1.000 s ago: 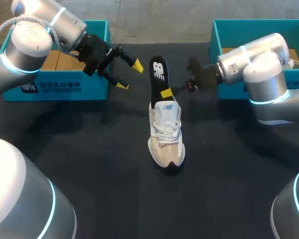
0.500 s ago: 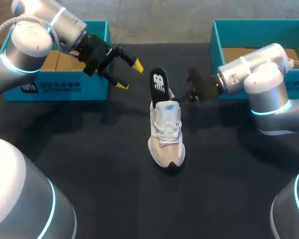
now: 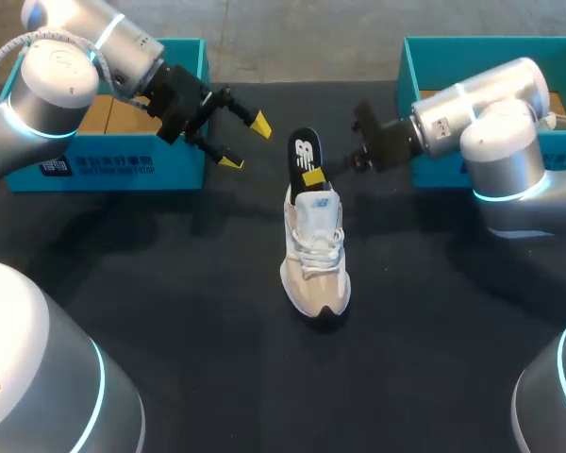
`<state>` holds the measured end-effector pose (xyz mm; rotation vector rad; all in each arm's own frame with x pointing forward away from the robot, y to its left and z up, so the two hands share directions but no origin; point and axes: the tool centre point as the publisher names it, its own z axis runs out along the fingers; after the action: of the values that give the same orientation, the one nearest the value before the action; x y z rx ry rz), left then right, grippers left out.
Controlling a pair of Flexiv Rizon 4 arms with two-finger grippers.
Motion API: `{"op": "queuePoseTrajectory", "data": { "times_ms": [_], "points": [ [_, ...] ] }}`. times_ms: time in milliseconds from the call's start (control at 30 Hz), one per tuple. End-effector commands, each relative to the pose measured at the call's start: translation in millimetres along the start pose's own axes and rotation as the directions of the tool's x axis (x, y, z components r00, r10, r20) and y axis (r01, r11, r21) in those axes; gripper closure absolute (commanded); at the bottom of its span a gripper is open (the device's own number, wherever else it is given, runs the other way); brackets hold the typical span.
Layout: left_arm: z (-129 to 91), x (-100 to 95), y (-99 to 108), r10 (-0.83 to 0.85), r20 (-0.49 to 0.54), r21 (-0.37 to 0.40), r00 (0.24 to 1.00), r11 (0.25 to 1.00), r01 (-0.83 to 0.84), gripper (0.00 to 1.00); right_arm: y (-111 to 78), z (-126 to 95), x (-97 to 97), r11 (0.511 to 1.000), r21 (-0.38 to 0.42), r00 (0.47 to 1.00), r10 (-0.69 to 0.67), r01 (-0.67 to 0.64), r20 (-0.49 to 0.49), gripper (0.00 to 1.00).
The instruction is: Take the shoe out of the shoebox, open the shoe tongue, remove and reinsert the insole, then place the shoe into the shoebox
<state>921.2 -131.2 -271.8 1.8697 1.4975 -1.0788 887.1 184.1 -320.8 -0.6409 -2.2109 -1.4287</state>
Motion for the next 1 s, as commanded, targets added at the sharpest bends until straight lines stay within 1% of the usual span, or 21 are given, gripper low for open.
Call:
{"op": "queuePoseTrajectory", "data": {
  "times_ms": [33,67,100,133,367,633,833,967,1000],
  "points": [
    [0.1,-0.5,-0.4,0.0,-0.002,-0.003,1.0,1.0,0.0,0.0,5.7,5.1,-6.9,1.0,0.015,1.0,-0.001,0.002,-0.008,0.67],
    [0.1,-0.5,-0.4,-0.001,-0.001,-0.005,1.0,1.0,0.001,0.0,5.7,5.6,-7.2,1.0,0.016,1.0,-0.002,0.002,-0.009,0.69],
    [-0.1,-0.4,-0.5,-0.001,0.0,-0.006,1.0,1.0,0.001,0.0,5.4,6.4,-7.6,1.0,0.016,1.0,-0.003,0.003,-0.01,0.78],
    [-0.5,-0.2,-0.6,-0.002,0.0,-0.008,1.0,1.0,0.002,0.0,4.5,7.1,-7.9,1.0,0.017,1.0,-0.002,0.002,-0.011,1.0],
    [-1.7,0.3,-0.8,-0.004,0.003,-0.014,1.0,1.0,0.004,0.0,-6.5,10.9,-3.5,1.0,0.023,1.0,0.015,-0.015,-0.023,1.0],
    [-2.4,0.6,-2.7,-0.006,0.001,-0.017,1.0,1.0,0.006,0.0,-26.3,17.0,3.8,0.998,0.028,0.998,0.059,-0.058,-0.037,1.0],
    [-2.5,0.9,-3.2,-0.006,-0.001,-0.015,1.0,1.0,0.006,0.0,-34.8,20.8,8.0,0.996,0.035,0.995,0.082,-0.08,-0.049,1.0],
    [-2.0,1.1,-3.0,-0.006,0.001,-0.014,1.0,1.0,0.006,0.0,-36.1,22.0,9.2,0.996,0.041,0.995,0.086,-0.084,-0.053,1.0],
    [-2.0,1.1,-3.0,-0.006,0.001,-0.014,1.0,1.0,0.006,0.0,-33.5,20.8,9.5,0.996,0.038,0.995,0.083,-0.081,-0.051,0.94]
  ]
}}
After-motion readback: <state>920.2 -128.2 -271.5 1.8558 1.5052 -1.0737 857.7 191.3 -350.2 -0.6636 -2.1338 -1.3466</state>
